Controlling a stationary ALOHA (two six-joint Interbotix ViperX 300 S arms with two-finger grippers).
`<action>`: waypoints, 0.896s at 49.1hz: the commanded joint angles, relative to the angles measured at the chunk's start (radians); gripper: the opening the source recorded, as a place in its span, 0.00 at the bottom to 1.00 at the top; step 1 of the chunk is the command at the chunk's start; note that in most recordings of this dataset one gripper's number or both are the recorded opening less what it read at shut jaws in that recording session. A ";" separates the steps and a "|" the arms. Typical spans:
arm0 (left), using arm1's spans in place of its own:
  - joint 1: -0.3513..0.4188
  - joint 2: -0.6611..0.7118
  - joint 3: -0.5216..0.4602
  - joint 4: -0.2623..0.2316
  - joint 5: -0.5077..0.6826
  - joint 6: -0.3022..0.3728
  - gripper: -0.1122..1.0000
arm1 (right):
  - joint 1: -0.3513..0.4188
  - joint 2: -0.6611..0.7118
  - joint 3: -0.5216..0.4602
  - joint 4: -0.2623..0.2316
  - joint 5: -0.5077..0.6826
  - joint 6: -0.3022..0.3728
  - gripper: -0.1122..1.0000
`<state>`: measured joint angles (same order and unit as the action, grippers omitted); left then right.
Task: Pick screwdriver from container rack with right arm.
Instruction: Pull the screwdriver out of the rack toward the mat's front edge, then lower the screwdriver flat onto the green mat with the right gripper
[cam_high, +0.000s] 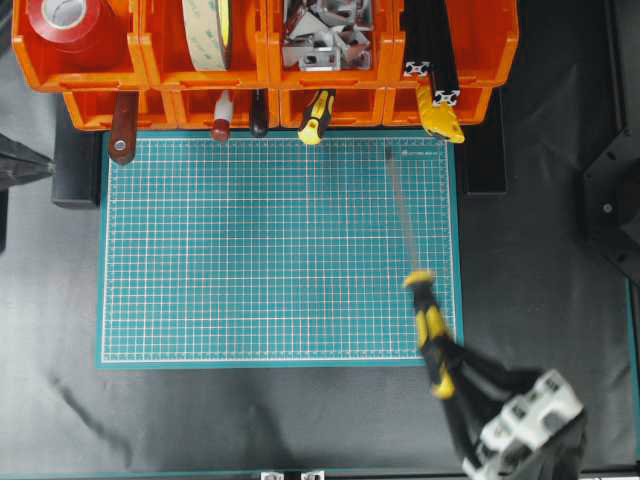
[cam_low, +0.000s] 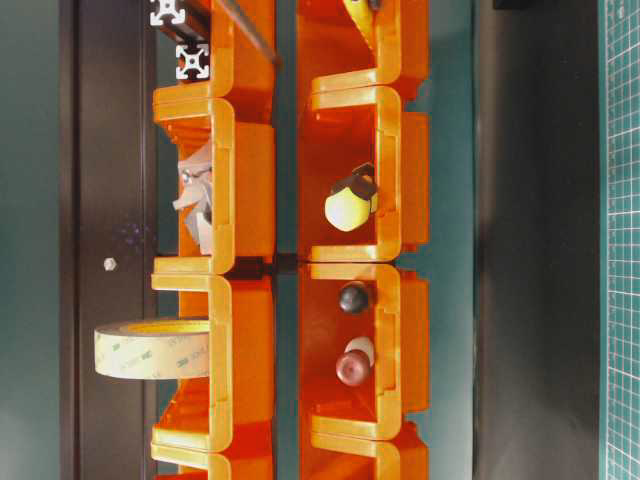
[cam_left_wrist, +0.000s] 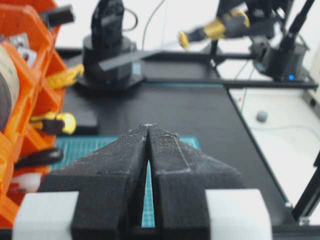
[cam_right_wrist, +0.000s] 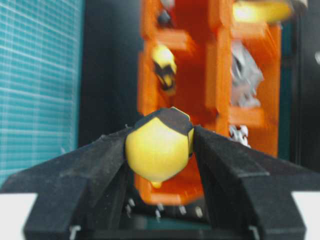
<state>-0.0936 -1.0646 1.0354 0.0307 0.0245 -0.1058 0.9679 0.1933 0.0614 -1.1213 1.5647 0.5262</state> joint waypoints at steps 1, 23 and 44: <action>-0.003 -0.011 -0.037 0.003 -0.003 -0.003 0.10 | 0.002 0.000 -0.052 -0.005 -0.044 -0.005 0.47; -0.009 -0.066 -0.060 0.003 -0.003 -0.009 0.10 | -0.098 0.008 0.133 -0.005 -0.426 -0.009 0.47; -0.011 -0.075 -0.077 0.003 -0.003 -0.008 0.10 | -0.356 0.002 0.319 -0.040 -0.801 -0.002 0.47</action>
<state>-0.1028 -1.1459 0.9894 0.0307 0.0261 -0.1120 0.6504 0.2224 0.3820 -1.1443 0.8130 0.5246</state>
